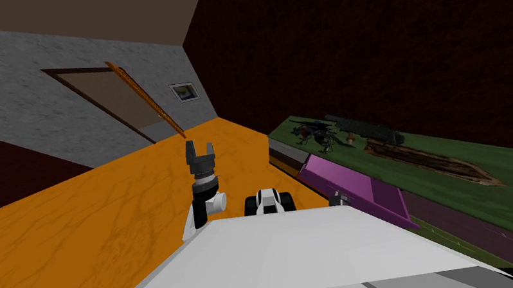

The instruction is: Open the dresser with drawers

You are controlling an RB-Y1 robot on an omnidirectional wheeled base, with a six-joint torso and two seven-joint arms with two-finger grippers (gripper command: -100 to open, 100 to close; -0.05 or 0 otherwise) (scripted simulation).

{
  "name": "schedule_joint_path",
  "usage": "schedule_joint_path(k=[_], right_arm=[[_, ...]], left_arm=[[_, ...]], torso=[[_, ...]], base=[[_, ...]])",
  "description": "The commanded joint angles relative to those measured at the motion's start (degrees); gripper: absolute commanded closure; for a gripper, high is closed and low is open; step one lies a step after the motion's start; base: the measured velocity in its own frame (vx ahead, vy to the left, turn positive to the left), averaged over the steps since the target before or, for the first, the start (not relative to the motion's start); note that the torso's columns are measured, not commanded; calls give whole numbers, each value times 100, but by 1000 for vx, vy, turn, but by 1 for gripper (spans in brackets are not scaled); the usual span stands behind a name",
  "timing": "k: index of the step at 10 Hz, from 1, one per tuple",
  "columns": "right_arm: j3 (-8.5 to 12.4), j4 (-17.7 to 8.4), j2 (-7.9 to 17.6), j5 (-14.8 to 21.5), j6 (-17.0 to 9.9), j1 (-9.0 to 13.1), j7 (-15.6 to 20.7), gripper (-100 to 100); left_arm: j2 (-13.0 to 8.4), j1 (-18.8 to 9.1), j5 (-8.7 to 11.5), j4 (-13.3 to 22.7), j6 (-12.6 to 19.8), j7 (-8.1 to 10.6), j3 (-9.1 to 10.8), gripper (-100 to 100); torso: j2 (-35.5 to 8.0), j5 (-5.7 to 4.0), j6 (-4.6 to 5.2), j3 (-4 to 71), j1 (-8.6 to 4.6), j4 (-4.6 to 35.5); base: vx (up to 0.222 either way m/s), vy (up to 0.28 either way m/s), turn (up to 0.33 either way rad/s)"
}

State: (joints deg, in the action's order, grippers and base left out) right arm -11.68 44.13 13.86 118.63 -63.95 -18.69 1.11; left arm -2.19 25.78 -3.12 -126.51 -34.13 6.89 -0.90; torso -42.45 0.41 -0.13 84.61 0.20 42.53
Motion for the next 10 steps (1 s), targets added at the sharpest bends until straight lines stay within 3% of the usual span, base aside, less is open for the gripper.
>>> schedule_joint_path(k=[1, 5, 6, 8, 9, 10], right_arm=[[274, -301, -18, -416, -109, 389, 199, 100], [715, -771, -68, -1096, -231, 954, 535, 100], [715, -771, -68, -1108, -231, 954, 535, 100], [936, -1005, -93, -1454, -292, 1236, 703, 100], [901, -803, 125, -1554, 70, 1186, 789, -100], [901, -803, 125, -1554, 70, 1186, 789, -100]], left_arm=[[0, -1, 0, 0, 0, 0, 0, 0], [0, -2, 0, 1, 1, 0, 0, 0], [0, -1, 0, 1, 1, 0, 0, 0], [-1, 1, 0, 0, 0, 0, 1, 0], [-1, 0, 0, 0, 0, 0, 1, 0], [0, 2, 0, 0, 0, 0, 1, 0]], torso=[[-22, -8, 1, -17, 8, 2], [-8, 11, 30, -2, 27, -8], [-7, 21, 18, 1, 37, -1], [11, 19, 29, 13, 30, -12], [-14, 23, 20, -2, 37, -1], [1, -1, 21, -6, 31, -12]], base=[[-288, 14, 441], [-280, 77, 438], [-173, 63, 177], [-160, 58, 297], [-136, 84, 67], [-35, 88, -67]])
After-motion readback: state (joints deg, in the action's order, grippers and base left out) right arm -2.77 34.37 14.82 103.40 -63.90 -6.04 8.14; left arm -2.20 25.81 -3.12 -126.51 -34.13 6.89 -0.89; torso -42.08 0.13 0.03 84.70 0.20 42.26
